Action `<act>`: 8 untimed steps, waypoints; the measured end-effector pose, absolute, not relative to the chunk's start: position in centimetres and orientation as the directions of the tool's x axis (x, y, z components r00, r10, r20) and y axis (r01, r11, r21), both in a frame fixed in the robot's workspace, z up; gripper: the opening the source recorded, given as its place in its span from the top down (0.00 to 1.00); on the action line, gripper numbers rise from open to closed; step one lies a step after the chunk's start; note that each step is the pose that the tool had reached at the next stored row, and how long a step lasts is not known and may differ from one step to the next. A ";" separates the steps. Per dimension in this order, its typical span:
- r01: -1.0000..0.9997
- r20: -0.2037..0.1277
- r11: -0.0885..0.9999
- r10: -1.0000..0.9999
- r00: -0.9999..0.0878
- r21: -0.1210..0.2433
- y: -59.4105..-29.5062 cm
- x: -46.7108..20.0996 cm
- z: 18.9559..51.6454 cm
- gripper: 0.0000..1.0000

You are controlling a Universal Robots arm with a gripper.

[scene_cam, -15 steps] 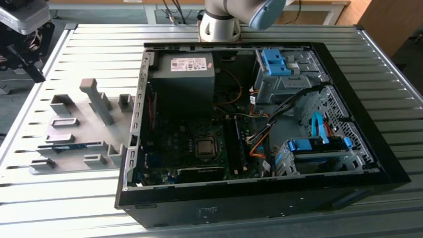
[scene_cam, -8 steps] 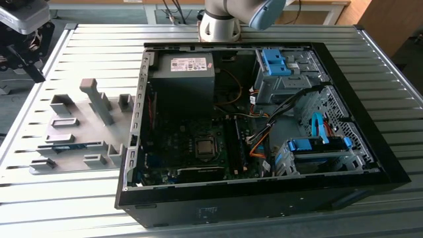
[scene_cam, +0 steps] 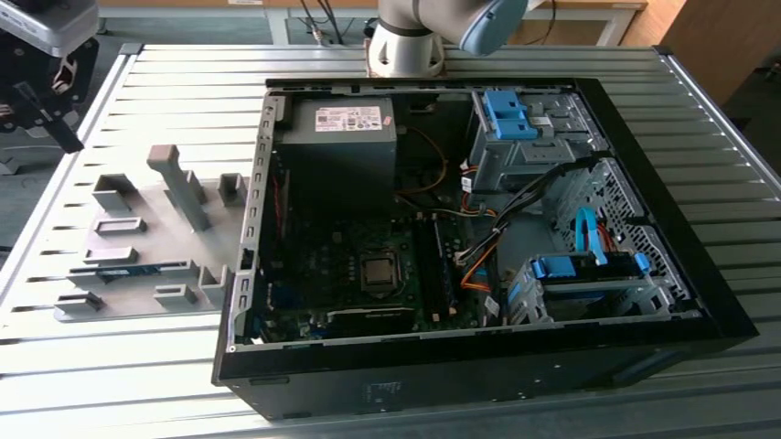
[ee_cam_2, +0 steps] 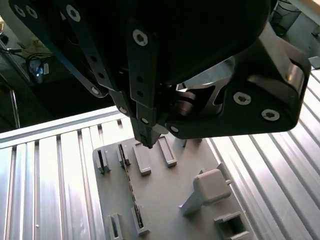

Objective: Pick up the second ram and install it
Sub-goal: 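Pick up the second ram and move it above second insertion slot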

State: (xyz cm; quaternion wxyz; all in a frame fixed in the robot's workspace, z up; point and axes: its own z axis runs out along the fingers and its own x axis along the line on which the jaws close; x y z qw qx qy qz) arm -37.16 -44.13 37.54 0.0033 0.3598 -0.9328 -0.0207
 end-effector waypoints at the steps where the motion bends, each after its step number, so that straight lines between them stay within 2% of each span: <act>1: -0.682 -0.009 0.730 -0.683 -0.731 0.041 -44.1 -37.2 37.5 0.90; 8: -0.756 -0.009 0.653 -0.757 -0.654 0.041 -44.1 -37.2 37.5 0.90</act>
